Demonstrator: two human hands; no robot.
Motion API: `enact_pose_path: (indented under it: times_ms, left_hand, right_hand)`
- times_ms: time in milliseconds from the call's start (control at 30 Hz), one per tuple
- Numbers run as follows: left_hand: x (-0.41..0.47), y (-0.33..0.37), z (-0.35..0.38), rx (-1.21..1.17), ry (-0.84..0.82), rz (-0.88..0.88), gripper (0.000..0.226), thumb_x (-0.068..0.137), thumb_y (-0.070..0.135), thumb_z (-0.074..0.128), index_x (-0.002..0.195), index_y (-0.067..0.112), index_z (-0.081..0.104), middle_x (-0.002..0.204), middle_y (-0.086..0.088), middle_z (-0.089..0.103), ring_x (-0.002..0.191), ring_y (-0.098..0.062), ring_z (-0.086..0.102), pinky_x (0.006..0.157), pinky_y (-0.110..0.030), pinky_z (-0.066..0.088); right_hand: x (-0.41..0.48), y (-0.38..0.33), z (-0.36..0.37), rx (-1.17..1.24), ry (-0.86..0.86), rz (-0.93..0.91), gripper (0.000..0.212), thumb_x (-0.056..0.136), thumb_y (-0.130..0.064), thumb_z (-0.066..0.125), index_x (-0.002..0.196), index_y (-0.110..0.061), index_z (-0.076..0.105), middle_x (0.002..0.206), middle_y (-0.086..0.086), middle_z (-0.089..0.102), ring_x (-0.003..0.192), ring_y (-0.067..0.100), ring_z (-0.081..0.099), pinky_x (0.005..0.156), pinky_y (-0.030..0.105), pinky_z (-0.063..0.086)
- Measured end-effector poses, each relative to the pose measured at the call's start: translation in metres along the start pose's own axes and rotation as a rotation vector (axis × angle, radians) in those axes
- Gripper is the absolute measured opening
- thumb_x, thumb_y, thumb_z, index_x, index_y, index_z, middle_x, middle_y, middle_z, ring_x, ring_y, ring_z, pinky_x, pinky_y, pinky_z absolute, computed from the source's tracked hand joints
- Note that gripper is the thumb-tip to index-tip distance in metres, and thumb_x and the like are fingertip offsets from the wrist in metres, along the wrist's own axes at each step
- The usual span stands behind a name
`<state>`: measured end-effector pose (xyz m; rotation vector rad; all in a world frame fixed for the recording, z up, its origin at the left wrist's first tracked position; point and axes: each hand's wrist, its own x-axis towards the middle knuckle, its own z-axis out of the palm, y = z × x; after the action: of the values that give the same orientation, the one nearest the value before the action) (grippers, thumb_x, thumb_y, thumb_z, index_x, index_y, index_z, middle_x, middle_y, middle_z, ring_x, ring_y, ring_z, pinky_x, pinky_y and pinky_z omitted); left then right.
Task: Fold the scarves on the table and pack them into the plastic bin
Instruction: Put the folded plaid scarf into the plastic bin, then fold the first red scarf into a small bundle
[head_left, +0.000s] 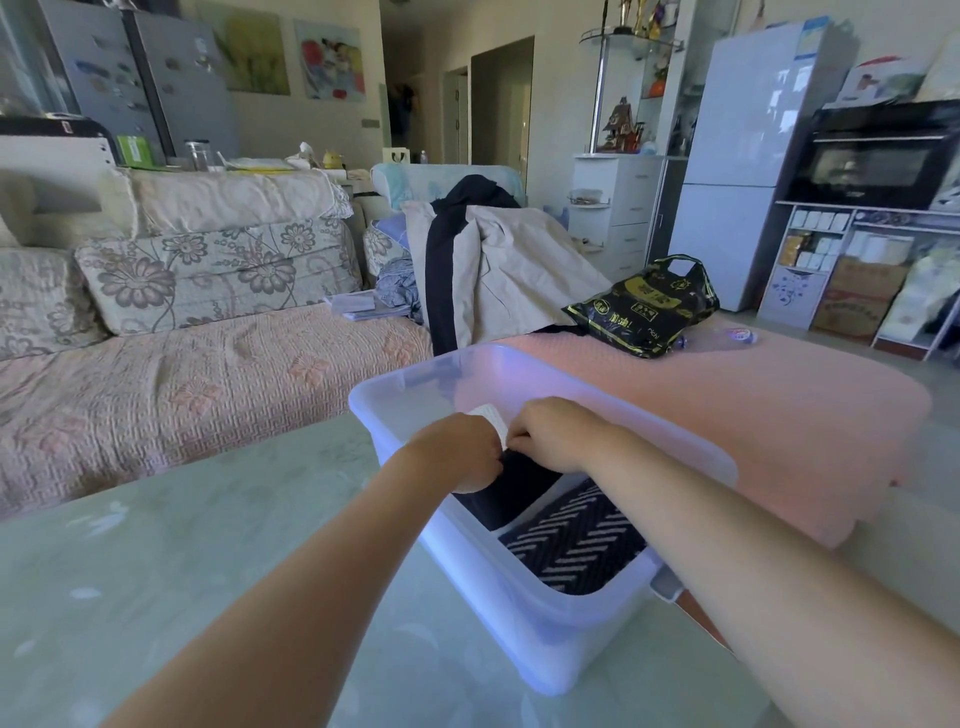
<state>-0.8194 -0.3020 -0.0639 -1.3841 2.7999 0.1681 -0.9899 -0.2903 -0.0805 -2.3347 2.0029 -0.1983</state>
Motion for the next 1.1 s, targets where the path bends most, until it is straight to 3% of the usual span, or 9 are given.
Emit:
enact_pose_path:
  times_ms: [100,233,367,500,633,733,833,933,1100]
  left_hand:
    - [-0.007,0.001,-0.006,-0.057,-0.105,0.008,0.038,0.093,0.039,0.046,0.115,0.015,0.067,0.114,-0.003,0.065,0.106,-0.024,0.06,0.093,-0.041,0.05]
    - [-0.001,0.0,-0.004,-0.039,-0.255,-0.012,0.046,0.09,0.048,0.042,0.108,0.013,0.066,0.104,-0.004,0.068,0.1,-0.024,0.062,0.09,-0.039,0.047]
    - [0.007,0.001,0.003,0.036,-0.379,-0.035,0.054,0.089,0.05,0.03,0.128,0.024,0.057,0.12,-0.002,0.062,0.106,-0.021,0.057,0.088,-0.035,0.043]
    - [0.001,0.002,0.001,-0.033,-0.146,-0.075,0.046,0.093,0.048,0.034,0.125,0.024,0.057,0.125,-0.001,0.06,0.112,-0.023,0.056,0.082,-0.034,0.042]
    - [-0.029,-0.005,-0.012,-0.239,0.231,-0.041,0.046,0.097,0.044,0.045,0.141,0.029,0.046,0.141,0.003,0.05,0.13,-0.021,0.046,0.105,-0.036,0.039]
    - [-0.06,-0.021,-0.022,-0.365,0.469,0.016,0.04,0.094,0.036,0.055,0.132,0.025,0.055,0.124,0.001,0.059,0.115,-0.019,0.054,0.095,-0.033,0.045]
    - [-0.102,-0.046,-0.031,-0.464,0.53,-0.011,0.03,0.093,0.031,0.058,0.123,0.024,0.061,0.109,0.004,0.059,0.096,-0.017,0.057,0.08,-0.027,0.045]
    - [-0.154,-0.083,-0.034,-0.502,0.566,-0.094,0.024,0.091,0.029,0.06,0.115,0.027,0.062,0.1,0.007,0.061,0.09,-0.016,0.059,0.074,-0.024,0.04]
    - [-0.27,-0.167,-0.025,-0.483,0.573,-0.318,0.022,0.091,0.032,0.061,0.113,0.029,0.063,0.097,0.009,0.065,0.083,-0.014,0.06,0.071,-0.024,0.041]
  right_hand:
    - [-0.008,0.002,-0.005,0.074,-0.084,0.073,0.026,0.095,-0.028,0.05,0.088,-0.016,0.073,0.093,-0.005,0.07,0.088,0.019,0.06,0.082,0.036,0.049]
    - [-0.008,0.003,-0.007,0.067,-0.225,0.108,0.031,0.098,-0.038,0.045,0.104,-0.023,0.072,0.111,-0.006,0.068,0.103,0.019,0.059,0.094,0.036,0.047]
    - [-0.004,-0.004,-0.001,0.055,-0.332,0.125,0.041,0.101,-0.035,0.033,0.117,-0.015,0.065,0.124,0.003,0.064,0.112,0.026,0.057,0.102,0.043,0.043]
    - [-0.015,-0.006,-0.011,0.098,-0.21,0.129,0.036,0.101,-0.038,0.04,0.12,-0.021,0.065,0.127,-0.001,0.064,0.114,0.023,0.057,0.103,0.041,0.043]
    - [-0.03,-0.024,-0.036,0.249,0.0,0.132,0.032,0.1,-0.041,0.049,0.12,-0.025,0.066,0.126,-0.004,0.061,0.113,0.019,0.057,0.099,0.037,0.045]
    - [-0.038,-0.059,-0.05,0.275,0.108,0.061,0.028,0.1,-0.037,0.049,0.109,-0.02,0.068,0.114,-0.002,0.057,0.101,0.021,0.059,0.091,0.039,0.049]
    - [-0.043,-0.108,-0.057,0.359,0.195,-0.019,0.021,0.099,-0.03,0.051,0.091,-0.019,0.066,0.091,-0.01,0.058,0.079,0.01,0.055,0.074,0.029,0.043]
    - [-0.045,-0.174,-0.06,0.416,0.236,-0.096,0.023,0.096,-0.028,0.053,0.075,-0.022,0.059,0.072,-0.008,0.059,0.067,0.011,0.052,0.066,0.033,0.043]
    - [-0.04,-0.299,-0.033,0.395,0.157,-0.23,0.015,0.095,-0.03,0.054,0.089,-0.027,0.067,0.092,-0.009,0.068,0.088,0.015,0.061,0.082,0.035,0.051]
